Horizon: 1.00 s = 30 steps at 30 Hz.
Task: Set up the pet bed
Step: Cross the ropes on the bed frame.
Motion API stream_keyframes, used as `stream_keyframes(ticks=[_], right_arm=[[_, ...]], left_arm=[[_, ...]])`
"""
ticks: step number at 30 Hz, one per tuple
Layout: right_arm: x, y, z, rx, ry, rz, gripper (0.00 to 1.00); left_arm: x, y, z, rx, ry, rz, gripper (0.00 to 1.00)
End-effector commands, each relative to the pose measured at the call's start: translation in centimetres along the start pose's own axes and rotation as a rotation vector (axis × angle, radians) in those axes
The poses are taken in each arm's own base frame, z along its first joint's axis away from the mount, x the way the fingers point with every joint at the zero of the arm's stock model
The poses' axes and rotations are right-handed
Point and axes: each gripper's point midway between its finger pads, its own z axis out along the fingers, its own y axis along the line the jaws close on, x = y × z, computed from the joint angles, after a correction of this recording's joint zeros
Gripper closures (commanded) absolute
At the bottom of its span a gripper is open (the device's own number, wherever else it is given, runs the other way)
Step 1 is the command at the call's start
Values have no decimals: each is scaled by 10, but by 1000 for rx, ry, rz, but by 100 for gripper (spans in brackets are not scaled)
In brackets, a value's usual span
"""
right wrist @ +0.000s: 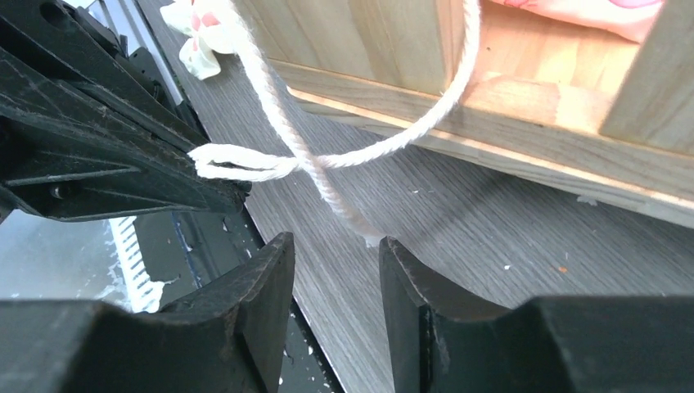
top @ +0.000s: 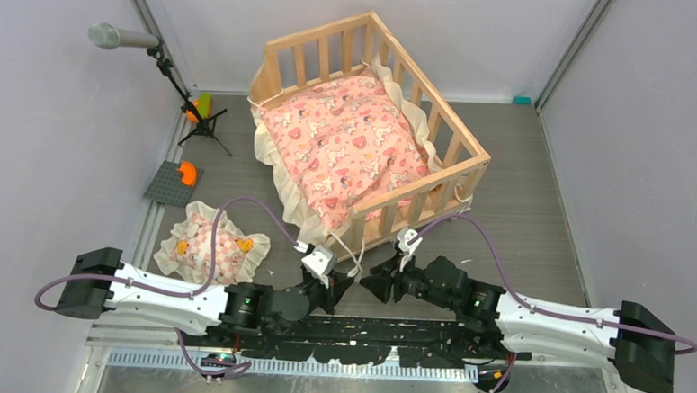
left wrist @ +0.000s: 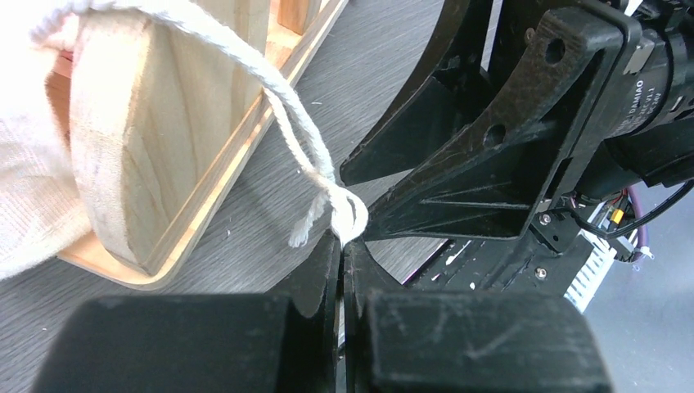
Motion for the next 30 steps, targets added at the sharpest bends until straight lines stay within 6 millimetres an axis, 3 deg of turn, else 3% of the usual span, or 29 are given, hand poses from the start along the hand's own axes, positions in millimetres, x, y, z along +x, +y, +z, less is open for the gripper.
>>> stream_keyframes(ticks=[1, 14, 25, 30], right_arm=[[-24, 12, 7, -63, -106, -75, 51], [-25, 4, 30, -22, -130, -127, 51], [-27, 12, 35, -60, -137, -83, 95], [-32, 30, 30, -143, -140, -61, 100]], left_arm=[[-20, -5, -4, -1, -34, -42, 100], [-21, -4, -6, 1, -34, -54, 100], [-39, 5, -19, -12, -63, -88, 100], [-41, 19, -26, -49, -67, -91, 100]])
